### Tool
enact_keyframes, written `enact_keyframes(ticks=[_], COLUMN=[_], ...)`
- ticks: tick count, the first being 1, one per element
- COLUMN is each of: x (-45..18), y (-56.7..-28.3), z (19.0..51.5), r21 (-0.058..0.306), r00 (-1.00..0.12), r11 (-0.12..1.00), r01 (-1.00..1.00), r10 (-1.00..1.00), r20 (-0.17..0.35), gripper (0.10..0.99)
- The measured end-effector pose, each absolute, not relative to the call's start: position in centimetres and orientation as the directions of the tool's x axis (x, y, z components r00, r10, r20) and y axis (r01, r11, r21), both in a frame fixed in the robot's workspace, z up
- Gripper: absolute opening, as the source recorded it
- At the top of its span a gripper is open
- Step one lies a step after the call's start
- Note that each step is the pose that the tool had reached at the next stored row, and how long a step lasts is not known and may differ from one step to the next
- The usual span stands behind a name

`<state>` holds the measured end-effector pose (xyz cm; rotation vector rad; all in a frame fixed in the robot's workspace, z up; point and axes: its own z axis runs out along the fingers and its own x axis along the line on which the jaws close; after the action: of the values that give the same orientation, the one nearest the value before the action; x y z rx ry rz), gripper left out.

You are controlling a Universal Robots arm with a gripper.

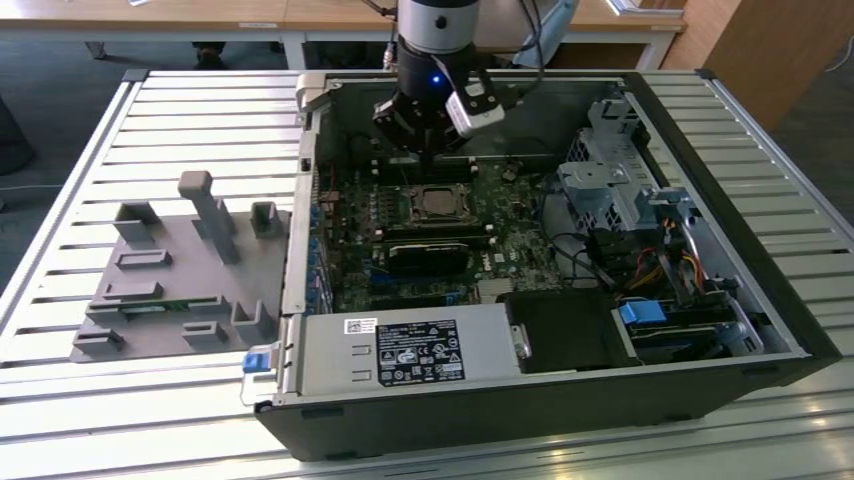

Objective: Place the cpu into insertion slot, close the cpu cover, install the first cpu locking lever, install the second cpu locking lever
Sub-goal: 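Install the first cpu locking lever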

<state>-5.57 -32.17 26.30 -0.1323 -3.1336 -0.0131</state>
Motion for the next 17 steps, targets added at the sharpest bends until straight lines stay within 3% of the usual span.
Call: enact_keyframes(ticks=[17], x=[-7.0], y=[-31.9], z=[26.0], r21=[0.012], r00=[-0.999], r11=[0.998], r01=[0.054], r10=[0.054], r20=[-0.002], gripper=[0.153])
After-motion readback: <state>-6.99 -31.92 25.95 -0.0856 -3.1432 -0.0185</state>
